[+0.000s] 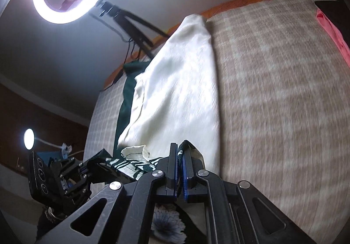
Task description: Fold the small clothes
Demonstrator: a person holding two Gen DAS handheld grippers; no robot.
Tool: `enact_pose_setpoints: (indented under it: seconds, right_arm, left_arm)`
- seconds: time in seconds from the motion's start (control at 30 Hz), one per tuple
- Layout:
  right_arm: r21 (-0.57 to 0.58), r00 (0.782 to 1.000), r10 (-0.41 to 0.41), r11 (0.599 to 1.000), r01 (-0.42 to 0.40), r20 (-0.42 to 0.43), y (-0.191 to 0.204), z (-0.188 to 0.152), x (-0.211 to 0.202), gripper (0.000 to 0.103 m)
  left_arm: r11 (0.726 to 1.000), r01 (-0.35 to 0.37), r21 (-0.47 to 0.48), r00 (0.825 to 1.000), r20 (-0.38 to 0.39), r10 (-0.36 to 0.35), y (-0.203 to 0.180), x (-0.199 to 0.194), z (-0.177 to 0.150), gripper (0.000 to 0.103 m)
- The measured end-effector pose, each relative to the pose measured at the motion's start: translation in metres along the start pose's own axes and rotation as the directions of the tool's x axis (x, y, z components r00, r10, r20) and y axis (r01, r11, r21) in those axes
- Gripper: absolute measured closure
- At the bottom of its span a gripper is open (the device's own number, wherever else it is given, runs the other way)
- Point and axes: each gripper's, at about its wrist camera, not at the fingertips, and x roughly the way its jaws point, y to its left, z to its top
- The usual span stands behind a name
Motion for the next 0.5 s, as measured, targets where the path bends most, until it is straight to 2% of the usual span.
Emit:
enact_pose_setpoints:
  seconds: [0.1, 0.17, 0.23, 0.27, 0.3, 0.33, 0.37, 0.5]
  right_arm:
    - [0.014, 1.0, 0.0, 1.0, 0.0, 0.003, -0.007, 0.008, 0.007, 0.101]
    - [0.029, 1.0, -0.002, 1.0, 0.002, -0.003, -0.012, 0.012, 0.013, 0.095]
    - [0.052, 1.0, -0.008, 0.999, 0.009, -0.016, -0.017, 0.016, 0.019, 0.076]
    - [0.057, 1.0, -0.005, 0.998, 0.005, -0.016, -0.019, 0.017, 0.02, 0.057]
    - [0.057, 1.0, -0.003, 0.998, 0.003, -0.004, -0.02, 0.018, 0.018, 0.053]
    - [0.05, 1.0, 0.0, 0.999, 0.0, 0.004, -0.019, 0.019, 0.016, 0.053]
    - [0.037, 1.0, -0.008, 0.999, 0.007, 0.011, -0.018, 0.02, 0.014, 0.053]
    - [-0.017, 0.998, -0.057, 0.998, 0.057, 0.028, -0.012, 0.017, 0.001, 0.053]
  left_arm:
    - [1.0, 0.008, -0.028, 1.0, -0.011, -0.008, 0.011, 0.014, 0.001, 0.102]
    - [0.999, 0.001, -0.047, 1.0, -0.029, -0.003, 0.017, 0.023, 0.0, 0.1]
    - [0.998, -0.009, -0.067, 0.999, -0.044, 0.006, 0.022, 0.031, 0.0, 0.098]
    - [0.997, -0.013, -0.074, 0.999, -0.049, 0.009, 0.024, 0.032, 0.0, 0.092]
    - [0.996, -0.029, -0.079, 0.998, -0.05, 0.025, 0.025, 0.034, 0.001, 0.085]
    - [0.994, -0.058, -0.088, 0.998, -0.045, 0.054, 0.028, 0.034, 0.001, 0.07]
    - [0.992, -0.071, -0.102, 0.997, -0.038, 0.068, 0.031, 0.033, 0.001, 0.061]
    - [0.976, -0.105, -0.192, 0.995, -0.021, 0.103, 0.05, 0.029, 0.001, 0.052]
